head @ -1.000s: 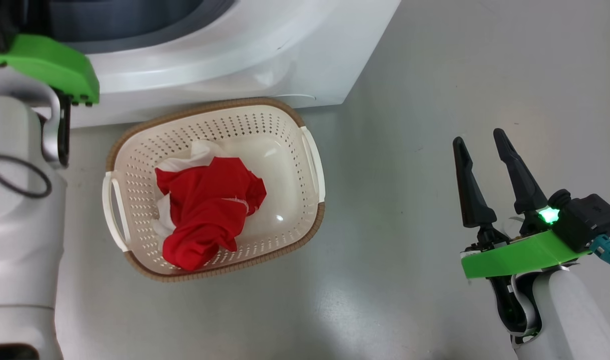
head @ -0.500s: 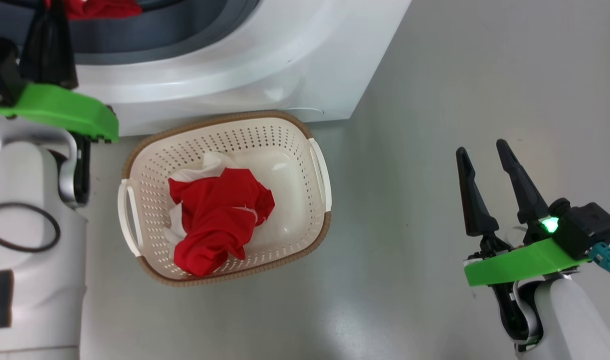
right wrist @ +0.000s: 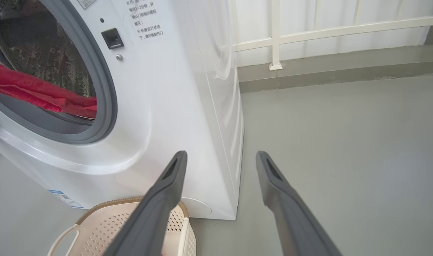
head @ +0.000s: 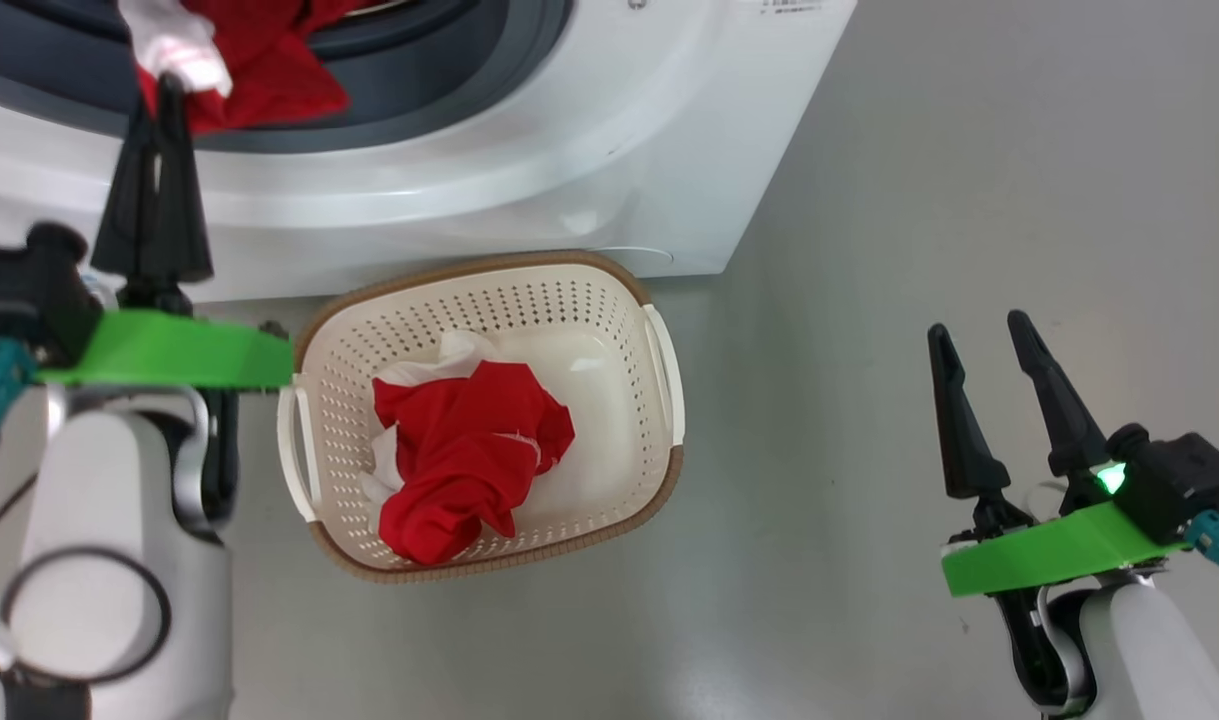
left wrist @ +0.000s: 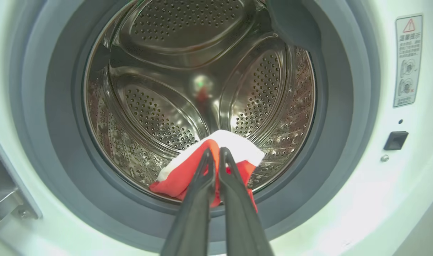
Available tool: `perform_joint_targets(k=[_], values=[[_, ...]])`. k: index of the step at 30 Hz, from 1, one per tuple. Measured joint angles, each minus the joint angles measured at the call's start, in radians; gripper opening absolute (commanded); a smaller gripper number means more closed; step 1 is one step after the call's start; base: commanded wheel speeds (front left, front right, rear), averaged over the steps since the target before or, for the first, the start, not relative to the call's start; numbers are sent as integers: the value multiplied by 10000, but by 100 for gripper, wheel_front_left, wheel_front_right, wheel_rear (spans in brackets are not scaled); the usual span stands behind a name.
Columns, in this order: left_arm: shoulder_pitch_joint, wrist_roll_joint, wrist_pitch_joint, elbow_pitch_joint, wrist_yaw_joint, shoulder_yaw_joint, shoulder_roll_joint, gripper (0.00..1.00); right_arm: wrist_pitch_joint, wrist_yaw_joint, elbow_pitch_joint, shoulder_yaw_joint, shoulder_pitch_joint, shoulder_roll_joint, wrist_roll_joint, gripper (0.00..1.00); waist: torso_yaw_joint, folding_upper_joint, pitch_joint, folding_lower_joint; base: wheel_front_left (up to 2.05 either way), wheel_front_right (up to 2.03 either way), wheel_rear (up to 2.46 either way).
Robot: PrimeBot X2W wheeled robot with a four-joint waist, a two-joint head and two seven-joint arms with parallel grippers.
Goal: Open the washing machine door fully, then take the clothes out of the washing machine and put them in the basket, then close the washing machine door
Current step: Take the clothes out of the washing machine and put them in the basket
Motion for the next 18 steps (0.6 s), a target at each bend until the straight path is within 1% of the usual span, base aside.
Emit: perform_joint_targets(k=[1, 4, 5, 11, 18], values=[[180, 0, 0, -215, -65, 19, -38, 0, 0, 0, -2, -10, 64, 0, -56, 100, 23, 0, -40, 0, 0, 0, 0], [486, 0, 0, -575, -69, 35, -84, 0, 0, 0, 0, -13, 149, 4, -205, 100, 62, 0, -113, -1, 0, 0, 0], [782, 0, 0, -957, -142, 40, -127, 0, -2, 0, -4, -23, 148, 2, -230, 100, 96, 0, -179, 0, 0, 0, 0], [1452, -8, 0, -1756, -153, 50, -211, 0, 0, 2, 0, -48, 151, 2, -238, 100, 176, 0, -319, 0, 0, 0, 0], [2171, -255, -2, -3256, -155, -15, -249, 0, 0, 0, 4, -46, 327, 2, -238, 100, 248, 0, -485, 0, 0, 0, 0]])
